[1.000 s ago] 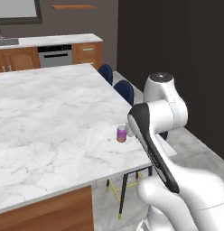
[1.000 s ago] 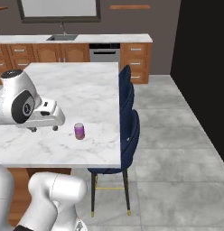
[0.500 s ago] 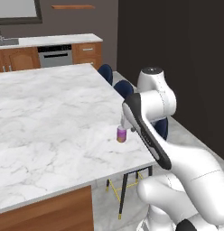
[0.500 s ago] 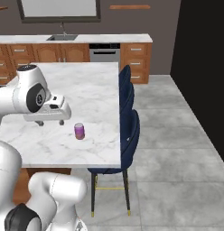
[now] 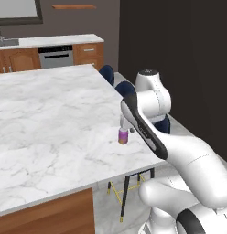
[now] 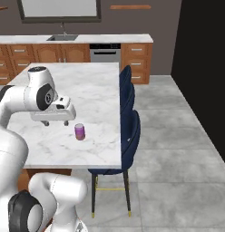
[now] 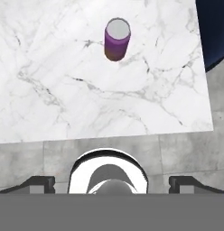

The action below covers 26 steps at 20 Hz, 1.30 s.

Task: Four empty soda cans are scattered around the kitchen. Gather all the cans and cluster them next to the stove for recycling.

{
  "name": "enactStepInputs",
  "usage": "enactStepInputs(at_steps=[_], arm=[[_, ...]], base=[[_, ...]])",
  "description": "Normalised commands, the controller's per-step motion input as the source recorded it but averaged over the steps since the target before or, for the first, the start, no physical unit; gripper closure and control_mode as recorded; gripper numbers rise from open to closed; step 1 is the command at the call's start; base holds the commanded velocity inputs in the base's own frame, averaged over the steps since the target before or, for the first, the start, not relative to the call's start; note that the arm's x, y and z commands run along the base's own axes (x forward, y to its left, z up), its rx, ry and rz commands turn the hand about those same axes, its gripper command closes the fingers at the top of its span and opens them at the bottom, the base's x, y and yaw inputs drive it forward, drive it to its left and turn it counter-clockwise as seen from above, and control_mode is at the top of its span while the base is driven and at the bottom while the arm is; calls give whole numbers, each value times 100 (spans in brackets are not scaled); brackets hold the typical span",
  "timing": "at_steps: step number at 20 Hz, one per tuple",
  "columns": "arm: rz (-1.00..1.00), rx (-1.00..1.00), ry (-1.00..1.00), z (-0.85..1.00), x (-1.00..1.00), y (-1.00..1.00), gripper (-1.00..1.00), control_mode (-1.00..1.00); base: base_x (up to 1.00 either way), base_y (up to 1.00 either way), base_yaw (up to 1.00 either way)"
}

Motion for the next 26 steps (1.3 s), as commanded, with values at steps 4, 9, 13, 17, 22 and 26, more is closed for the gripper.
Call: enactStepInputs(at_steps=[4, 9, 13, 17, 22, 26], arm=[[-5, 4, 1, -14, 28, -1, -100, -100], [-2, 5, 3, -9, 33, 0, -100, -100], [0, 0, 5, -10, 36, 1, -100, -100], [0, 0, 3, -11, 31, 0, -100, -100], [0, 0, 3, -13, 32, 0, -100, -100], [0, 0, 0, -18, 32, 0, -100, -100]], base=[[0, 0, 0], [0, 0, 0], [0, 0, 0], [0, 0, 0], [0, 0, 0], [0, 0, 0]])
